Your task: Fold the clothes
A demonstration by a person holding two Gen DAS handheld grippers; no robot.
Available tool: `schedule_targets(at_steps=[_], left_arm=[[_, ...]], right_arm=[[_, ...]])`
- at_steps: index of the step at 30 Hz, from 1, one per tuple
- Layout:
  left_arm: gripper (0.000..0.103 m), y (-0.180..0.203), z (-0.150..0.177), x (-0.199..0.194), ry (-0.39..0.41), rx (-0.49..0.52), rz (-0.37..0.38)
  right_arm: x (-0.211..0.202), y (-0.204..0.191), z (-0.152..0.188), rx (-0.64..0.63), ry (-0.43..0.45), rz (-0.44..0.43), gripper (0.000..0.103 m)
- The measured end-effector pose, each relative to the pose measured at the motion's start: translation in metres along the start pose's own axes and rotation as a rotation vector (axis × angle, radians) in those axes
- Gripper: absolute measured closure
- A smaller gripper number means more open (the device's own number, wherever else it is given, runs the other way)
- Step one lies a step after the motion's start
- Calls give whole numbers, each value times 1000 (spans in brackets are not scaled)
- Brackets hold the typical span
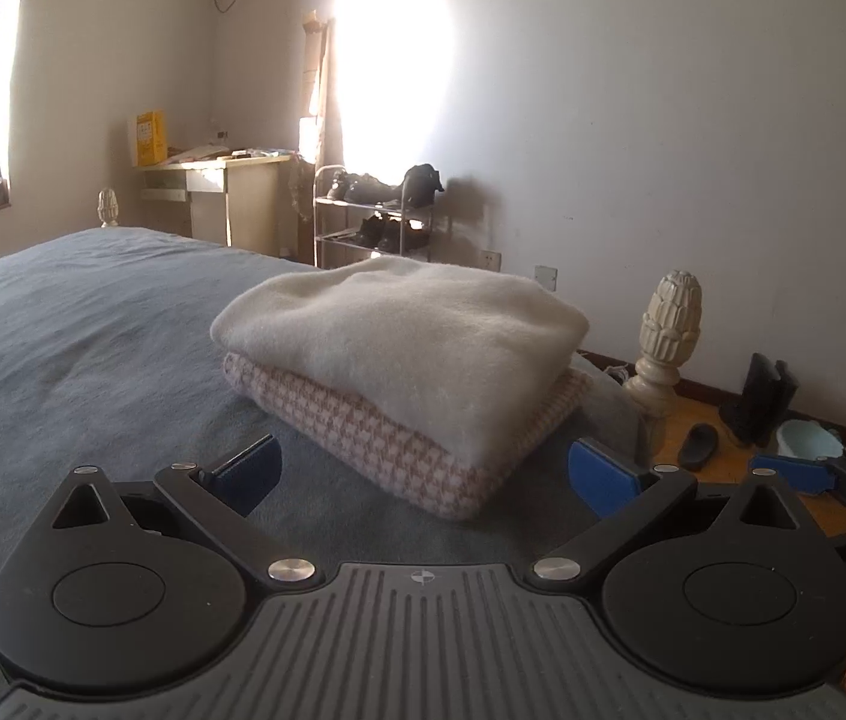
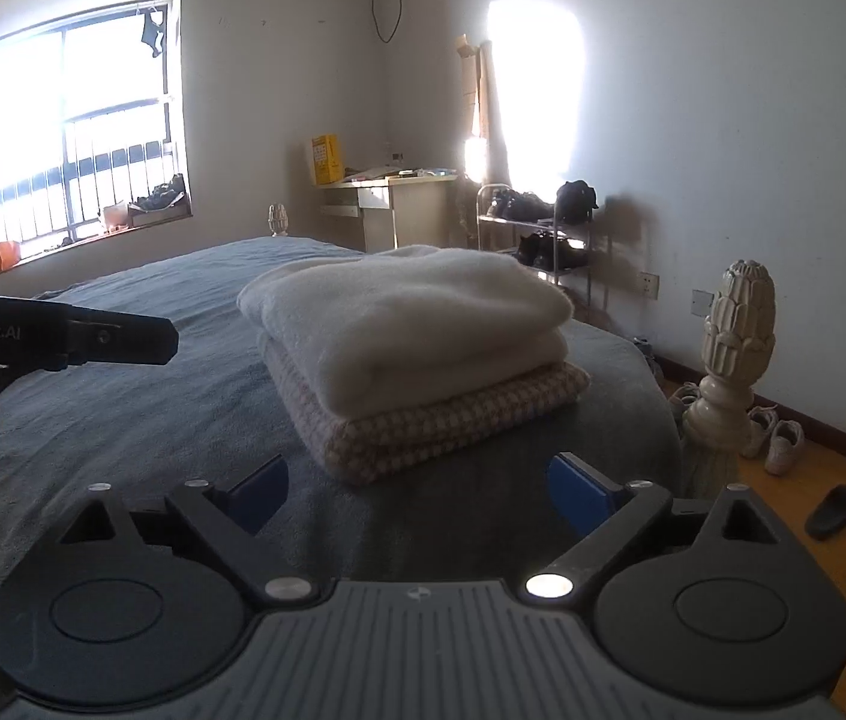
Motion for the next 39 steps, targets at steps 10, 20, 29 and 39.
schedule_targets(at_steps=[10, 20, 29, 39], left_arm=[[0, 8, 32, -104, -28, -97, -110], [0, 19, 45, -146, -5, -97, -215], [0, 26, 83, -135, -78, -183, -220], [0, 75, 97, -126, -85, -133, -194]], right_arm=[[-97, -57, 16, -90, 105, 111, 0], [-127, -77, 21, -86, 103, 244, 0], [-145, -68, 35, -77, 72, 356, 0], [-156, -28, 60, -26, -28, 420, 0]])
Point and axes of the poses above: each gripper's, at about its wrist camera, not at the fingertips, and x roughly the way its jaws point, y to its right, z to its underside, the point moved 4 cm from there along x, roughly the way its jaws point, and after that the axes turned 10 degrees about -z, right-handed, at the moved point
